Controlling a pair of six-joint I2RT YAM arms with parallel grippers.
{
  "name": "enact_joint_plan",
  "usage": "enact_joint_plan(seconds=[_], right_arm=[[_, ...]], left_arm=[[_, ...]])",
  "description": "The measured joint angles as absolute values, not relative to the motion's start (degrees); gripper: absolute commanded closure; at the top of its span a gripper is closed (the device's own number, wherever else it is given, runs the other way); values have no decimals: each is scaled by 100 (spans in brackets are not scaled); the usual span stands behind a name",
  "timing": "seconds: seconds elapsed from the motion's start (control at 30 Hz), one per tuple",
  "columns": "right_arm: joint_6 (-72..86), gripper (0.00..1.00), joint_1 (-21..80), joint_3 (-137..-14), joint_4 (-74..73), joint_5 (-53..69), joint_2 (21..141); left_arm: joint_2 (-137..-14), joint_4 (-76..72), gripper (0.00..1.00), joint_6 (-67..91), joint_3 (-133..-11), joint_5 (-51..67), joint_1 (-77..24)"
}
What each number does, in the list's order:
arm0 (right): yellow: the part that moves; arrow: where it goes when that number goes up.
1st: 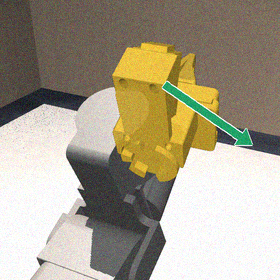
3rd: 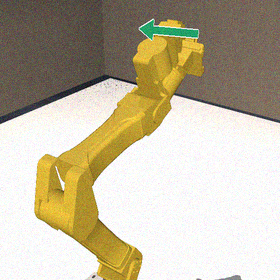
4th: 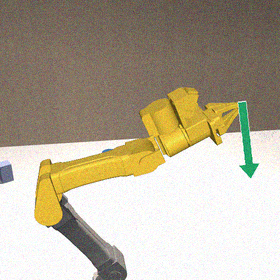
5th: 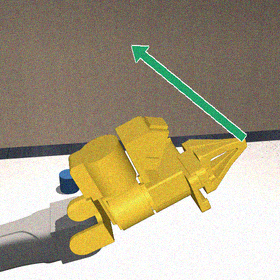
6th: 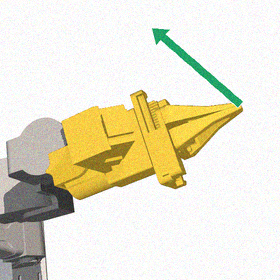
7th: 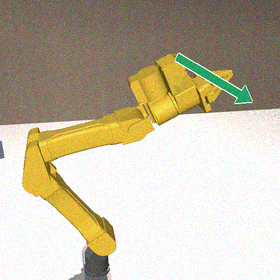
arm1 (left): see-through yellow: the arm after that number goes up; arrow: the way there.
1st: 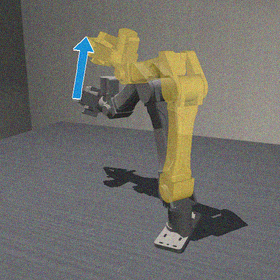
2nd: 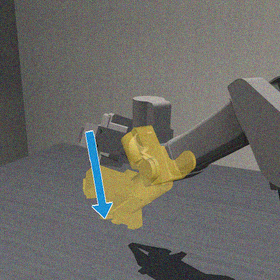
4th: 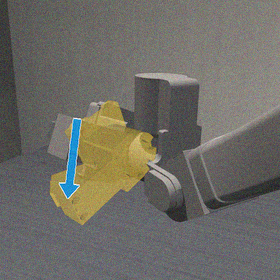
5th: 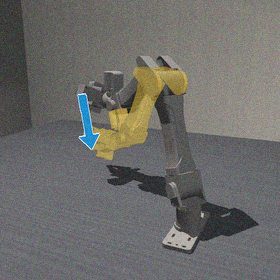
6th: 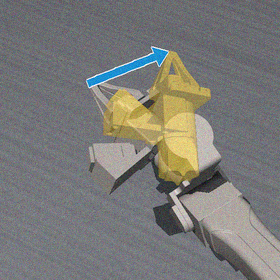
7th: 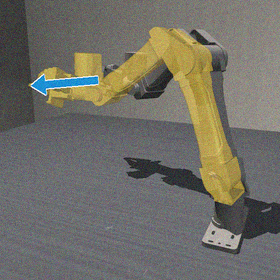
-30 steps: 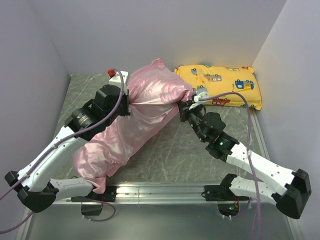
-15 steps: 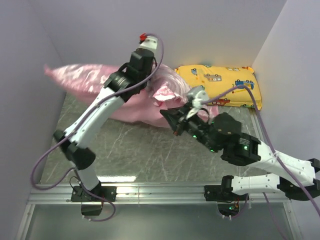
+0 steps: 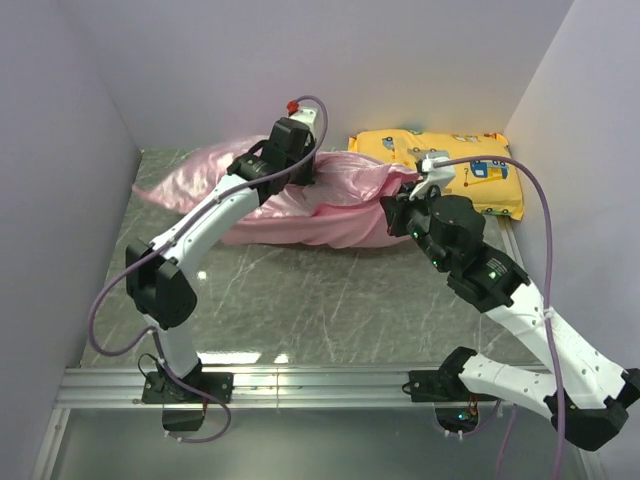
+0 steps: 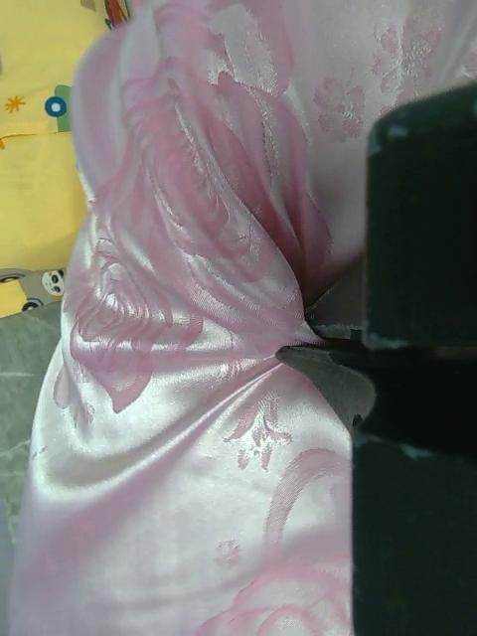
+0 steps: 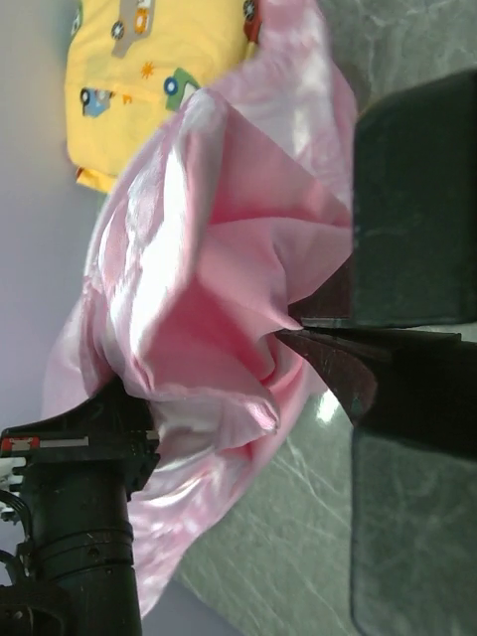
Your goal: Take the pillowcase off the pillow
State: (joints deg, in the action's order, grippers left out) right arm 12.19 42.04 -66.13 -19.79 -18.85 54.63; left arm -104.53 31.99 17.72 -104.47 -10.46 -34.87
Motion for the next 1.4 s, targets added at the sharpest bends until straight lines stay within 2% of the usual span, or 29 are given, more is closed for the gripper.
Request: enact_joint_plan(seconds=[0.2, 0.33, 0.47, 0.57, 0.67, 0.83, 0.93, 1.0, 1.07, 1.1, 1.17, 1.2, 1.23, 1.27, 1.4], right_arm=[[1170, 100, 4202, -6882, -2056, -996, 4932], [1175, 100, 4213, -7450, -1966, -602, 4458], [1214, 100, 4222, -8044, -1734, -773, 4086], [1212, 100, 4224, -8208, -1627, -1131, 4049], [1219, 100, 4152, -7942, -1599, -1699, 4534], [1463, 100, 3378, -7210, -1621, -1708, 5743], [1649, 100, 2858, -6560, -1826, -1588, 6569], [1763, 100, 2711, -6357, -1894, -1472, 6969], [1802, 89, 2705, -6355, -1857, -1431, 7159], [1826, 76, 2705, -6355, -1859, -1431, 7170], [1852, 64, 2700, -6366, -1855, -1409, 7118], [1865, 52, 2696, -6372, -1852, -1406, 7089], [1890, 48, 2696, -6375, -1850, -1400, 7063], [1883, 44, 2696, -6377, -1855, -1396, 7052], [1922, 32, 2700, -6418, -1883, -1382, 7026]], left_arm=[[-9371, 3854, 99, 1656, -10510, -1940, -4171], [-8858, 4276, 100, 1400, -11192, -2346, -5006], [-8901, 4362, 100, 1142, -12134, -2427, -5277], [-9548, 4403, 100, 1127, -13220, -2237, -4978], [-10272, 4145, 99, 1280, -13625, -1643, -4451], [-11992, 3968, 100, 1559, -13605, -591, -3483], [-13253, 3551, 100, 1752, -13225, -36, -3170], [-13598, 3118, 100, 1885, -12835, 325, -3109], [-13546, 2783, 99, 1953, -12619, 508, -3109], [-13415, 2668, 99, 1988, -12558, 567, -3109], [-13216, 2620, 93, 2058, -12564, 631, -3100], [-13159, 2624, 90, 2080, -12593, 650, -3085], [-13131, 2641, 85, 2112, -12626, 681, -3061], [-13126, 2674, 74, 2174, -12654, 731, -3037], [-13308, 2709, 56, 2351, -12752, 923, -2947]])
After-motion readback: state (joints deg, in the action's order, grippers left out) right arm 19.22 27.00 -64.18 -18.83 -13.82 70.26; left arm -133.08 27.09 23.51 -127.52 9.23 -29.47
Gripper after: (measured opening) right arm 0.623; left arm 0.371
